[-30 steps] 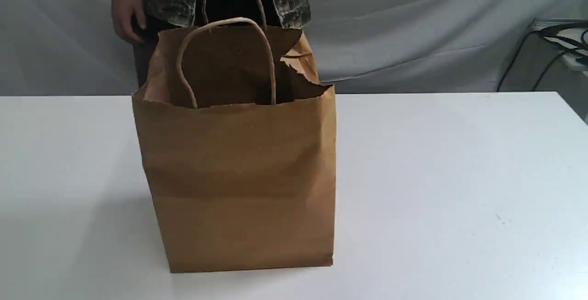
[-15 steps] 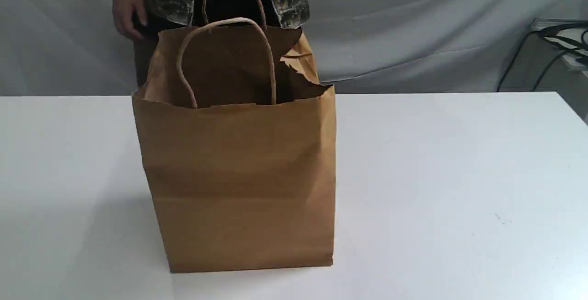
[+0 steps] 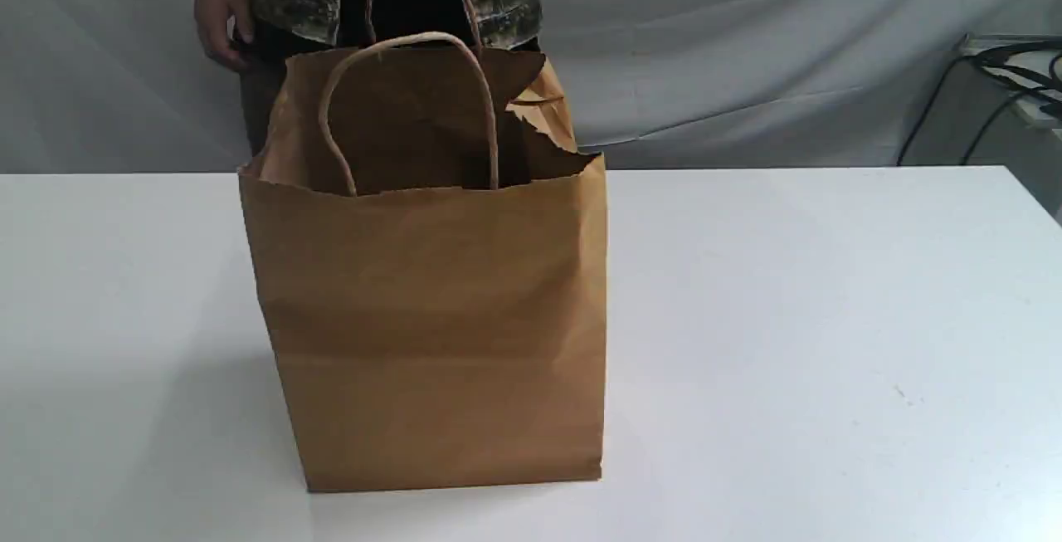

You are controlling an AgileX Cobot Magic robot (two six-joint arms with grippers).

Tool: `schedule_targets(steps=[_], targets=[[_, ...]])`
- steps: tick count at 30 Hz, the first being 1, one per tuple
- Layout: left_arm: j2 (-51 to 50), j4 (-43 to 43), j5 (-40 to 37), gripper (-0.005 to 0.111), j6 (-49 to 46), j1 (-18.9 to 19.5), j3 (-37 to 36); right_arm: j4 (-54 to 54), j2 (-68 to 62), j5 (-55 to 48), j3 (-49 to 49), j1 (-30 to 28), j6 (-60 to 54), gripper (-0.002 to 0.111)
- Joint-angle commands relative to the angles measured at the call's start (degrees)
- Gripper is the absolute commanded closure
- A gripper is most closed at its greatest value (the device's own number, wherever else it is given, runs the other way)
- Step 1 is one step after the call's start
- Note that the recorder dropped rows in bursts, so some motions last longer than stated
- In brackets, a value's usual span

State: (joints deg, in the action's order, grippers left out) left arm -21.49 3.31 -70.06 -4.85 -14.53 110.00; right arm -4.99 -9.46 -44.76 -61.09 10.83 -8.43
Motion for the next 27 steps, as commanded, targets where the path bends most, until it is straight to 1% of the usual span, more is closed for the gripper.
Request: schedule_targets(steps=[1, 5, 8, 9, 12, 14, 17, 20, 21, 22, 23, 24, 27], targets=[[1.57, -3.88, 0.1, 0.04, 0.09, -0.04, -5.01, -3.28, 3.51, 0.77, 3.09, 0.01, 1.99, 0.052], [4.78, -6.24, 0.1, 0.04, -0.02, -0.04, -14.44, -4.16, 6.21, 0.45, 5.14, 0.01, 2.92, 0.055], [7.8, -7.96, 0.1, 0.04, -0.13, -0.04, -23.9, -4.16, 7.17, 0.35, 7.19, 0.01, 2.92, 0.057], [8.43, -8.34, 2.14, 0.04, -0.13, -0.04, -26.69, -4.16, 7.17, 0.35, 8.05, 0.01, 2.92, 0.057], [11.8, -10.46, 10.88, 0.04, -0.13, -0.04, -36.96, -4.16, 7.17, 0.65, 11.04, 0.01, 3.51, 0.057], [13.89, -12.87, 18.96, 0.04, -0.13, -0.04, -45.26, -4.16, 7.17, 1.77, 13.65, 0.01, 4.38, 0.057], [16.38, -16.68, 29.58, 0.04, -0.13, -0.04, -55.66, -4.16, 7.17, 4.94, 17.74, 0.01, 5.7, 0.057], [17.1, -20.58, 39.84, 0.04, -0.13, -0.04, -65.95, -4.16, 7.17, 10.79, 23.02, 0.01, 7.63, 0.057], [17.1, -21.26, 42.46, 0.04, -0.13, -0.04, -67.84, -4.04, 7.17, 12.55, 24.65, 0.01, 7.9, 0.057], [17.1, -22.03, 46.41, 0.04, -0.13, -0.04, -71.52, -4.04, 7.17, 14.5, 26.33, 0.01, 8.43, 0.057], [17.1, -22.29, 48.43, 0.04, -0.13, -0.04, -73.98, -4.04, 7.17, 16.85, 28.58, 0.01, 8.81, 0.057], [17.1, -22.29, 52.47, 0.04, -0.13, -0.04, -76.91, -4.04, 7.17, 19.35, 30.94, 0.01, 8.92, 0.057], [16.71, -22.29, 61.0, 0.04, -0.13, -0.04, -84.82, -4.04, 7.17, 27.5, 37.74, 0.01, 9.19, 0.057]])
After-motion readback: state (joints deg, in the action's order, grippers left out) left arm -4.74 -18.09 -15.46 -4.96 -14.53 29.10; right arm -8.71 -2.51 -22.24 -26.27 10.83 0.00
